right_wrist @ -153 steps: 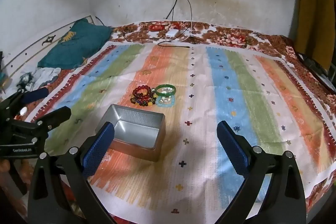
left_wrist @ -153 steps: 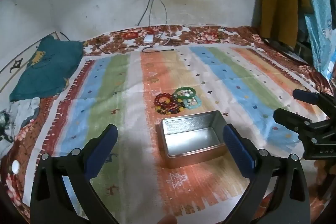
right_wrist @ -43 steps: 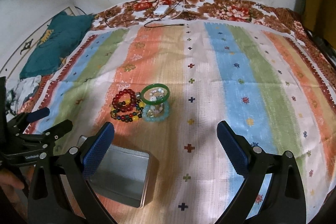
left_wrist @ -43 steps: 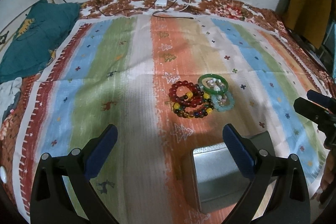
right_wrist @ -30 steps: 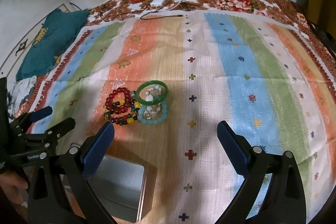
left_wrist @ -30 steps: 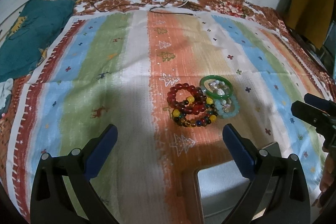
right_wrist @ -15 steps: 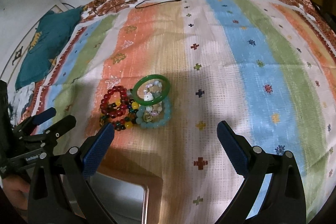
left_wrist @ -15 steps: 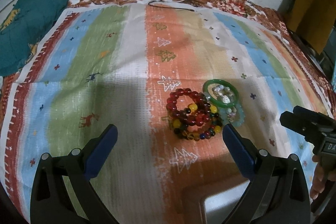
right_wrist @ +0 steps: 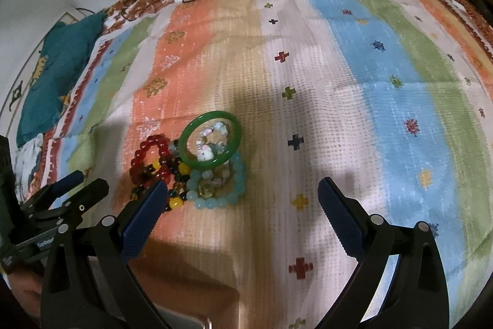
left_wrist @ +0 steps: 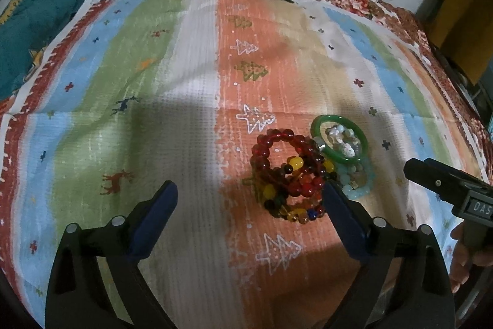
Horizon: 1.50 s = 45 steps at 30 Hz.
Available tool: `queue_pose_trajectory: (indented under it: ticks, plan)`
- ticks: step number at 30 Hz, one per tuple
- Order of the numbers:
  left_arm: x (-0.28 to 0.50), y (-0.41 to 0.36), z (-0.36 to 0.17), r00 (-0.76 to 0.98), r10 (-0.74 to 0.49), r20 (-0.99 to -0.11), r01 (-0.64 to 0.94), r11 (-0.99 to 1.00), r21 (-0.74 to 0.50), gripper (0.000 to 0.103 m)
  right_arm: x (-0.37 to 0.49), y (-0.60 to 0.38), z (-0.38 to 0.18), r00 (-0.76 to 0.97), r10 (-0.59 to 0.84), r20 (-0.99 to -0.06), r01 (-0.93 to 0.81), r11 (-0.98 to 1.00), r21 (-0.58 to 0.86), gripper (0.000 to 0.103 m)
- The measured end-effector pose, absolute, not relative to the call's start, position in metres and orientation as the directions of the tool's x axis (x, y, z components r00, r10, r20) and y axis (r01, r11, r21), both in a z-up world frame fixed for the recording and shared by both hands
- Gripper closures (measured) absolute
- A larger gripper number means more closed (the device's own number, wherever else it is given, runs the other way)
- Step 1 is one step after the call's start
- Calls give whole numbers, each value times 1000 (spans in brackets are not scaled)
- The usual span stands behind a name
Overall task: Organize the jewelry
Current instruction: 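Grasp the red bead bracelet with left tool while right tool grasps green jade bangle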
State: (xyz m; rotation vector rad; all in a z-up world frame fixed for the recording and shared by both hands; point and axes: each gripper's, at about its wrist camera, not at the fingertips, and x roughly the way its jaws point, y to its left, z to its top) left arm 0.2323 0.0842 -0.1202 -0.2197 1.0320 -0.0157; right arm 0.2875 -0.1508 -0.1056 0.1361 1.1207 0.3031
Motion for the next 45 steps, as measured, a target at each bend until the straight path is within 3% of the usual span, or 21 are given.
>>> queue_pose_trajectory:
  ticks: [3, 6, 14, 18, 22, 25, 27, 34, 37, 41, 45]
  plan:
    - [238, 88, -125, 505, -129, -853, -100, 973, -207, 15, 294, -150, -112, 390, 305, -869, -161, 952, 262, 5]
    - [244, 90, -128, 498, -139, -856, -102, 971, -217, 16, 299, -149, -118, 376, 303, -876, -158, 952, 261, 13]
    - [256, 87, -137, 478, -148, -866, -90, 972, -216, 24, 308, -143, -127, 364, 289, -885, -173, 955, 241, 20]
    - [263, 87, -140, 468, -158, -870, -86, 971, -223, 31, 314, -142, -132, 359, 290, -887, -171, 955, 243, 22]
    - [268, 89, -146, 450, -162, -878, -94, 969, -227, 37, 322, -141, -139, 351, 276, -895, -164, 959, 231, 34]
    - [270, 89, -152, 437, -166, -884, -96, 969, -230, 42, 329, -139, -142, 344, 277, -897, -160, 959, 235, 36]
    - [271, 88, -154, 433, -159, -887, -91, 972, -219, 46, 332, -136, -143, 341, 282, -897, -166, 957, 238, 42]
    - [275, 86, -157, 438, -132, -889, -82, 979, -186, 47, 337, -126, -148, 329, 273, -904, -189, 957, 221, 58]
    - [276, 83, -159, 437, -108, -893, -71, 986, -153, 51, 339, -128, -148, 309, 299, -903, -183, 950, 252, 69]
    - [276, 84, -160, 435, -94, -896, -71, 988, -137, 62, 337, -128, -150, 286, 318, -904, -186, 944, 273, 84]
    - [275, 85, -162, 426, -63, -903, -74, 992, -105, 88, 333, -126, -149, 280, 313, -907, -198, 944, 265, 87]
